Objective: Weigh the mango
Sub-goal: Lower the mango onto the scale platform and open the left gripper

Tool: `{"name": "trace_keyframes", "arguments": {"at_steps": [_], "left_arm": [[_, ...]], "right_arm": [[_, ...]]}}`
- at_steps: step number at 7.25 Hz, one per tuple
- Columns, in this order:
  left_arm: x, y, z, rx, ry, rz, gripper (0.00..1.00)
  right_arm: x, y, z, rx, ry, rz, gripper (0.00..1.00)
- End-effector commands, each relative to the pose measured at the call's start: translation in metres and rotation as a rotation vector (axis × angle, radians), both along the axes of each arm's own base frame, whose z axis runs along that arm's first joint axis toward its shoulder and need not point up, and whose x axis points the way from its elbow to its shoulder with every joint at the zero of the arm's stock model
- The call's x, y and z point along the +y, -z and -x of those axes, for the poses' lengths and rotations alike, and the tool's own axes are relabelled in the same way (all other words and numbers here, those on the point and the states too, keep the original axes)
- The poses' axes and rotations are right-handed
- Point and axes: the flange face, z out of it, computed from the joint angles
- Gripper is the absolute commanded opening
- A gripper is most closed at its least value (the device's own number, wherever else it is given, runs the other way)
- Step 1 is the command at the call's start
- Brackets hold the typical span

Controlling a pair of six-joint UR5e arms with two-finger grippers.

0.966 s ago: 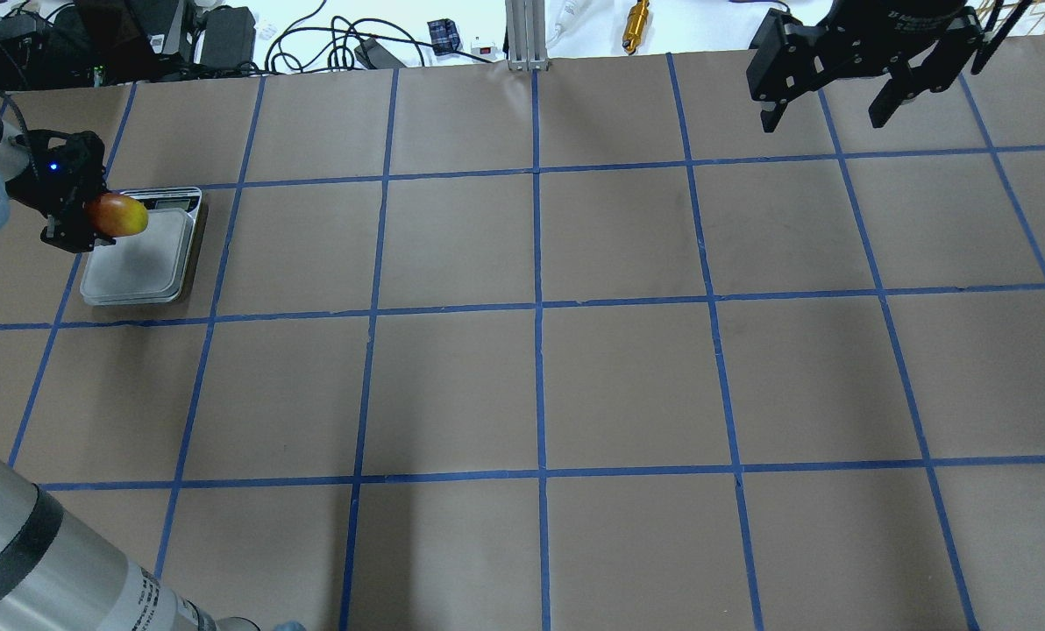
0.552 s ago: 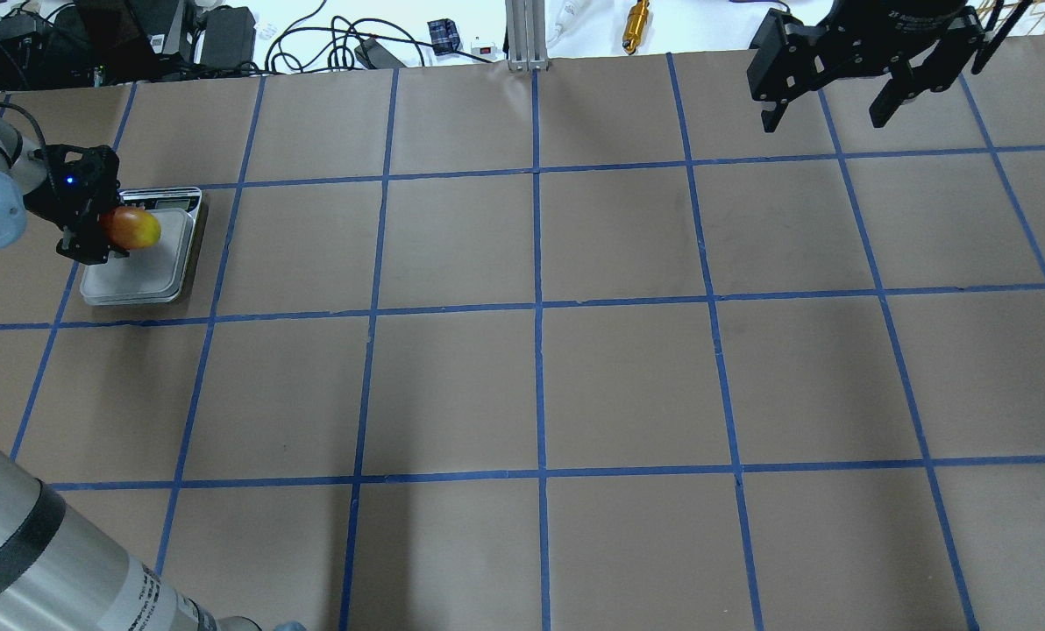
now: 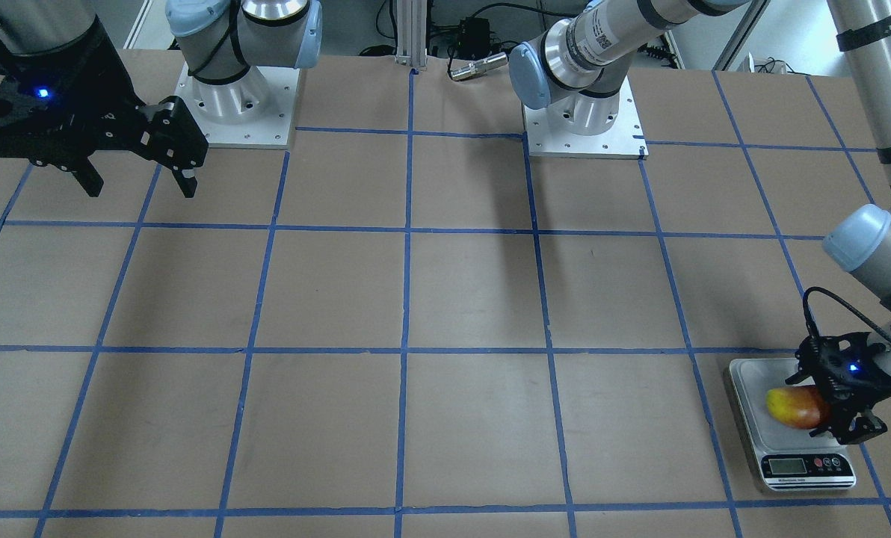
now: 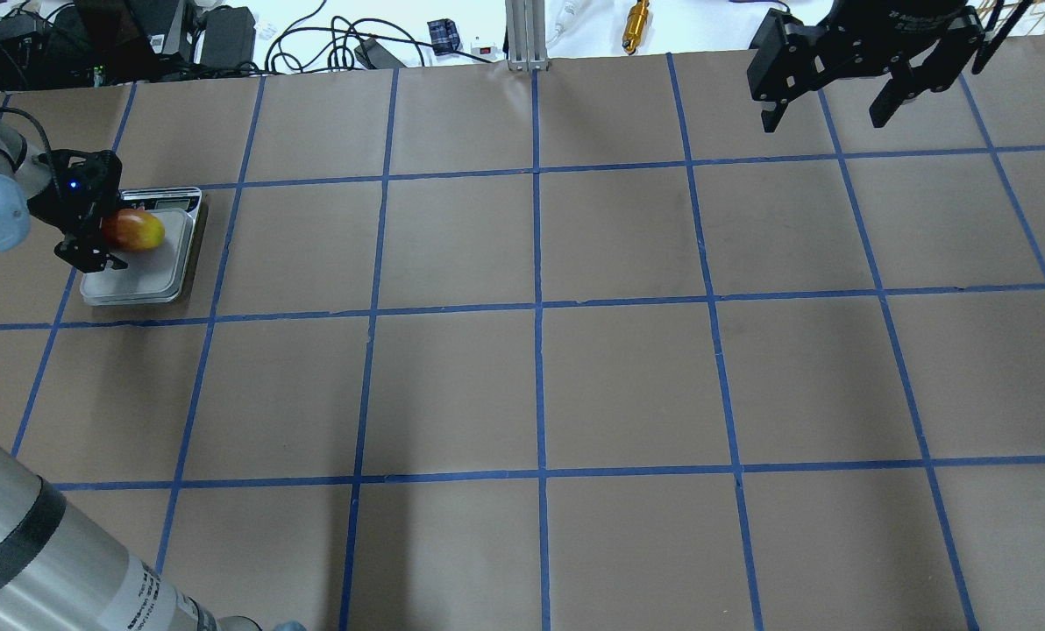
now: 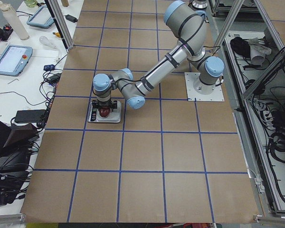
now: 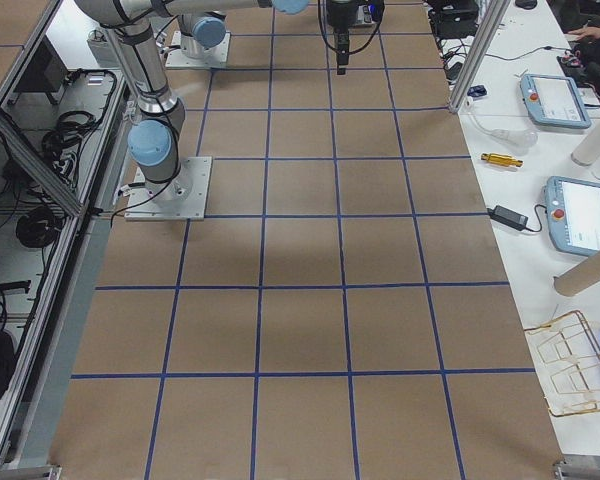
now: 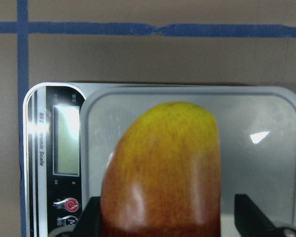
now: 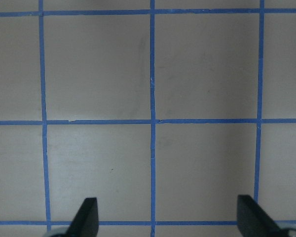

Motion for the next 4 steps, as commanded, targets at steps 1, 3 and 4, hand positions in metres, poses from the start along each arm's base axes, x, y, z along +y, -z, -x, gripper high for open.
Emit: {"name": "trace_keyframes", "arguments": {"at_steps": [1,3,4], "left_arm": [[0.004,-0.025,0.002,-0.013,-0.029,0.015,1.00],[0.018,-0.089,0.008,-0.041,-0.077,0.022,1.00],[0.033,-0.120,0.017,-0.036,-0.153,0.016,1.00]], "right_arm": [[0.000,0.001,0.000,0.001,0.000,-0.001,1.00],[0.000,0.001,0.000,0.001,0.000,-0.001,1.00],[0.000,0.001,0.000,0.001,0.000,-0.001,1.00]]}}
